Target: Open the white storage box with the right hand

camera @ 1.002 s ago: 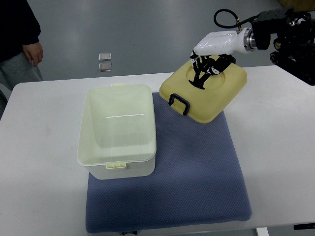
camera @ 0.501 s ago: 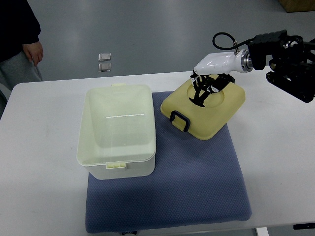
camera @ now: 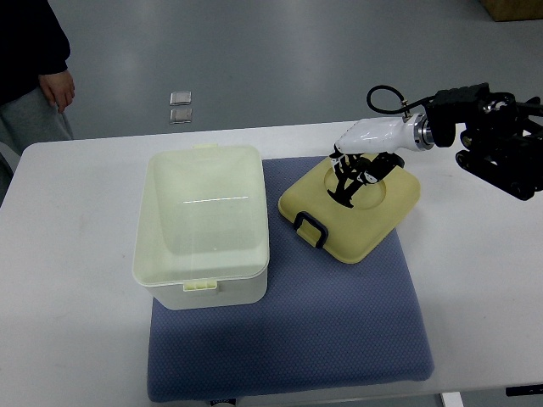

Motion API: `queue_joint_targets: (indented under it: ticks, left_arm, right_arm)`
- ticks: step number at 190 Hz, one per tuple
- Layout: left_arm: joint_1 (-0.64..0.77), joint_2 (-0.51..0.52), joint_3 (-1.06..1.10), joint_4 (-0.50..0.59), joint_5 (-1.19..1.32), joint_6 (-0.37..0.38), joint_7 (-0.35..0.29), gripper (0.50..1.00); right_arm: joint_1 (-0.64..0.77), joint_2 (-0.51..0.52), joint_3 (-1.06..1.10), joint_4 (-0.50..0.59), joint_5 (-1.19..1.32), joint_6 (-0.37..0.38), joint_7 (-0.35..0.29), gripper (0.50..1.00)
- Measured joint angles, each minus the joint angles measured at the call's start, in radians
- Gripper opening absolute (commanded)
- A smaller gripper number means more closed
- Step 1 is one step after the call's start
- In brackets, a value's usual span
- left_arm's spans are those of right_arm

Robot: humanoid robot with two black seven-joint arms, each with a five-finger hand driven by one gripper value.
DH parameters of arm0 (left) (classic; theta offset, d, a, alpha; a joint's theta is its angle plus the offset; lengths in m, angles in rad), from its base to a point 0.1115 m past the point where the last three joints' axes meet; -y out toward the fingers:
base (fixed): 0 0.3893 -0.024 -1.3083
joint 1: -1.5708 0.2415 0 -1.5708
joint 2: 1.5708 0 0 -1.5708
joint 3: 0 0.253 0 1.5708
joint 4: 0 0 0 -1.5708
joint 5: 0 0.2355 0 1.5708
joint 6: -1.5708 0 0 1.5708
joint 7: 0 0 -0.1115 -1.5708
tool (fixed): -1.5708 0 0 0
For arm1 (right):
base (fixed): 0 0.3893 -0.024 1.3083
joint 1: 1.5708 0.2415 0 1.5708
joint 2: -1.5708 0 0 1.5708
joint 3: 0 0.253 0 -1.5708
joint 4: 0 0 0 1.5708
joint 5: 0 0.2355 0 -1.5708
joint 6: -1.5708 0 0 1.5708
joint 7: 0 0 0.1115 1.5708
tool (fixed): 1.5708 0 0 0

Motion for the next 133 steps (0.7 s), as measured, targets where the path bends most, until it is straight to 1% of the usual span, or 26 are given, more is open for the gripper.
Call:
queue_joint_targets:
  ticks: [21, 23, 28, 29, 30, 32, 33, 34, 35, 36, 37, 38, 39, 40, 41, 42, 43, 44, 45, 46, 47, 48, 49, 51, 99, 133]
  left_arm:
    - [0.000, 0.000, 0.000, 0.000, 0.000, 0.000, 0.000, 1.000]
    - [0.000, 0.000, 0.000, 0.000, 0.000, 0.000, 0.000, 1.000]
    - [0.000, 0.000, 0.000, 0.000, 0.000, 0.000, 0.000, 1.000]
    - [0.000, 0.000, 0.000, 0.000, 0.000, 0.000, 0.000, 1.000]
    - [0.000, 0.000, 0.000, 0.000, 0.000, 0.000, 0.000, 1.000]
    - [0.000, 0.000, 0.000, 0.000, 0.000, 0.000, 0.000, 1.000]
    - [0.000, 0.000, 0.000, 0.000, 0.000, 0.000, 0.000, 1.000]
    - [0.000, 0.000, 0.000, 0.000, 0.000, 0.000, 0.000, 1.000]
    - [0.000, 0.000, 0.000, 0.000, 0.000, 0.000, 0.000, 1.000]
    - [0.000, 0.000, 0.000, 0.000, 0.000, 0.000, 0.000, 1.000]
    - [0.000, 0.000, 0.000, 0.000, 0.000, 0.000, 0.000, 1.000]
    - [0.000, 0.000, 0.000, 0.000, 0.000, 0.000, 0.000, 1.000]
    - [0.000, 0.000, 0.000, 0.000, 0.000, 0.000, 0.000, 1.000]
    - [0.000, 0.000, 0.000, 0.000, 0.000, 0.000, 0.000, 1.000]
    - [0.000, 0.000, 0.000, 0.000, 0.000, 0.000, 0.000, 1.000]
    - [0.000, 0.000, 0.000, 0.000, 0.000, 0.000, 0.000, 1.000]
    - [0.000, 0.000, 0.000, 0.000, 0.000, 0.000, 0.000, 1.000]
    - [0.000, 0.000, 0.000, 0.000, 0.000, 0.000, 0.000, 1.000]
    - [0.000, 0.000, 0.000, 0.000, 0.000, 0.000, 0.000, 1.000]
    - [0.000, 0.000, 0.000, 0.000, 0.000, 0.000, 0.000, 1.000]
    - [0.000, 0.000, 0.000, 0.000, 0.000, 0.000, 0.000, 1.000]
    - [0.000, 0.000, 0.000, 0.000, 0.000, 0.000, 0.000, 1.000]
    - [0.000, 0.000, 0.000, 0.000, 0.000, 0.000, 0.000, 1.000]
    - [0.000, 0.000, 0.000, 0.000, 0.000, 0.000, 0.000, 1.000]
    - [0.000, 0.000, 0.000, 0.000, 0.000, 0.000, 0.000, 1.000]
    - [0.000, 0.000, 0.000, 0.000, 0.000, 0.000, 0.000, 1.000]
  right_arm:
    - [-0.006, 0.006, 0.000, 0.000, 0.000, -0.001, 0.000, 0.500]
    - [-0.006, 0.006, 0.000, 0.000, 0.001, -0.001, 0.000, 0.511]
    - [-0.007, 0.006, 0.000, 0.001, 0.002, -0.001, 0.000, 0.566]
    - [-0.007, 0.006, 0.000, 0.001, 0.002, -0.001, 0.000, 0.566]
    - [-0.007, 0.007, 0.001, 0.001, 0.002, -0.001, 0.000, 0.588]
    - [-0.007, 0.007, 0.001, 0.001, 0.003, -0.001, 0.000, 0.588]
    - [-0.007, 0.007, 0.001, 0.001, 0.003, -0.001, 0.000, 0.613]
    - [-0.007, 0.007, 0.001, 0.001, 0.003, -0.001, 0.000, 0.613]
    - [-0.007, 0.007, 0.001, 0.001, 0.003, -0.001, 0.000, 0.637]
    - [-0.007, 0.007, 0.001, 0.001, 0.004, -0.001, 0.000, 0.637]
    - [-0.007, 0.007, 0.001, 0.001, 0.004, -0.001, 0.000, 0.672]
    - [-0.007, 0.007, 0.001, 0.001, 0.004, -0.001, 0.000, 0.672]
    - [-0.007, 0.007, 0.002, 0.001, 0.005, -0.001, 0.000, 0.713]
    - [-0.007, 0.007, 0.002, 0.001, 0.005, -0.001, 0.000, 0.713]
    - [-0.007, 0.007, 0.002, 0.001, 0.005, -0.001, 0.000, 0.755]
    - [-0.007, 0.008, 0.002, 0.001, 0.006, -0.001, 0.000, 0.756]
    - [-0.007, 0.008, 0.002, 0.001, 0.006, -0.001, 0.000, 0.800]
    - [-0.007, 0.008, 0.002, 0.001, 0.007, 0.000, 0.000, 0.801]
    - [-0.007, 0.008, 0.002, 0.001, 0.007, 0.000, 0.000, 0.837]
    - [-0.007, 0.008, 0.002, 0.001, 0.007, 0.000, 0.000, 0.838]
    - [-0.007, 0.008, 0.003, 0.001, 0.008, 0.000, 0.000, 0.868]
    - [-0.007, 0.008, 0.003, 0.002, 0.009, 0.000, 0.000, 0.868]
    - [-0.007, 0.008, 0.003, 0.002, 0.009, 0.000, 0.001, 0.889]
    - [-0.007, 0.009, 0.003, 0.002, 0.010, 0.000, 0.001, 0.901]
    - [0.000, 0.019, 0.012, 0.032, 0.062, 0.020, 0.006, 0.921]
    - [0.015, 0.004, 0.034, 0.085, 0.166, 0.081, 0.008, 0.924]
